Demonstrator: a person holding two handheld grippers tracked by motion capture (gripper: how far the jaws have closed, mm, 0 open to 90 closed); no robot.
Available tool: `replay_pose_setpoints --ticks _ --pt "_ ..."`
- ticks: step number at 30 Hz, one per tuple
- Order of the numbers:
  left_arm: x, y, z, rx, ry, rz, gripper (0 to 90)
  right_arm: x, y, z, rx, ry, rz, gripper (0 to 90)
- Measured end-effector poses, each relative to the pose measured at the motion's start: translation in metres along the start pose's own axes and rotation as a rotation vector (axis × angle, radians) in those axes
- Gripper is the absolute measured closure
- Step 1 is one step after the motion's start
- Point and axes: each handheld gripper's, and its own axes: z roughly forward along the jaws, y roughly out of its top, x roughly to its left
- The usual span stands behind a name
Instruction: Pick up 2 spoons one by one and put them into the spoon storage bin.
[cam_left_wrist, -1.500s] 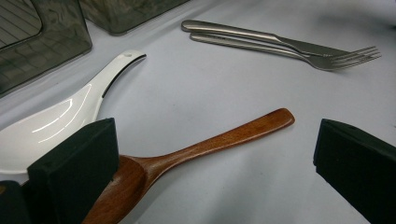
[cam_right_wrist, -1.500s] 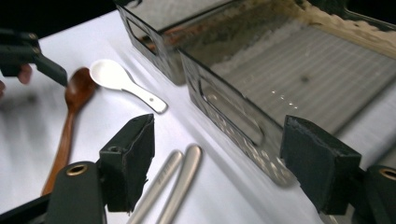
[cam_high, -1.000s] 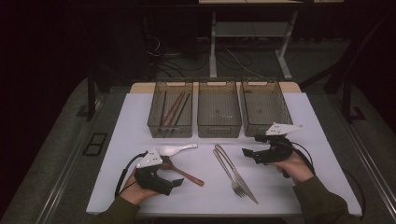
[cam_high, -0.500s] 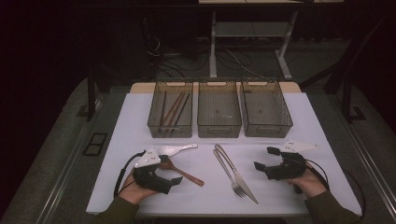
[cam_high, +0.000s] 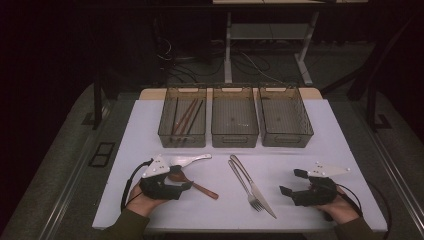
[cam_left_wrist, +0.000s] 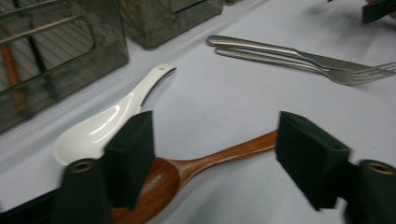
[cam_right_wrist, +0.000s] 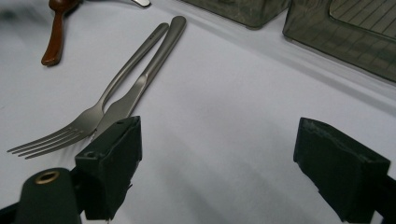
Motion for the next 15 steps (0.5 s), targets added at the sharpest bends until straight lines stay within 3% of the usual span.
replay_pose_setpoints --ticks 5,10,15 --pt "0.009 0.005 0.001 0.020 0.048 -0.004 54.4 0.000 0.000 0.002 0.010 -0.001 -0.016 15.2" --pt "0.022 0.008 0.004 0.050 0.068 -0.010 71.4 0.001 0.000 0.004 0.022 0.002 -0.027 15.2" --pt "0.030 0.009 0.012 0.091 0.043 -0.001 86.5 0.003 0.000 0.005 0.032 0.004 -0.038 15.2"
